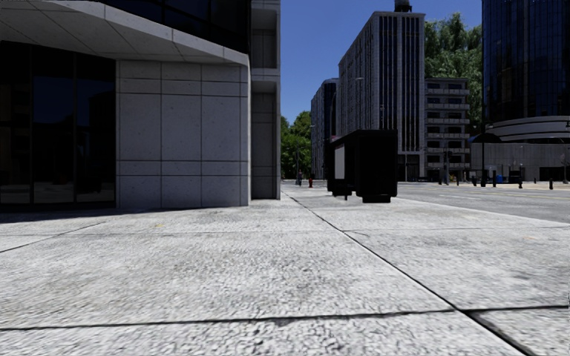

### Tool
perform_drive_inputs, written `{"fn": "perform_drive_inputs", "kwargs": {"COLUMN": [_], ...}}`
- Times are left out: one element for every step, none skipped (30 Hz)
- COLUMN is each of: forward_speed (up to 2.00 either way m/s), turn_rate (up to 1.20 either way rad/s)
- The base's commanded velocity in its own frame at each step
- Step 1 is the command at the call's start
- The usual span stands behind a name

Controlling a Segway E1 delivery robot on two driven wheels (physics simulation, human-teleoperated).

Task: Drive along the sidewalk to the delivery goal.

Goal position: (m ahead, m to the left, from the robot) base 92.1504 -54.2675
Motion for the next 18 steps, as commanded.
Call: {"fn": "perform_drive_inputs", "kwargs": {"forward_speed": [2.0,2.0,2.0,2.0,2.0,2.0,2.0,2.0,2.0,2.0,2.0,2.0,2.0,2.0,2.0,2.0,2.0,2.0], "turn_rate": [0.0,0.0,0.0,0.0,0.0,0.0,0.0,0.0,0.0,0.0,0.0,0.0,0.0,0.0,0.0,0.0,0.0,0.0]}}
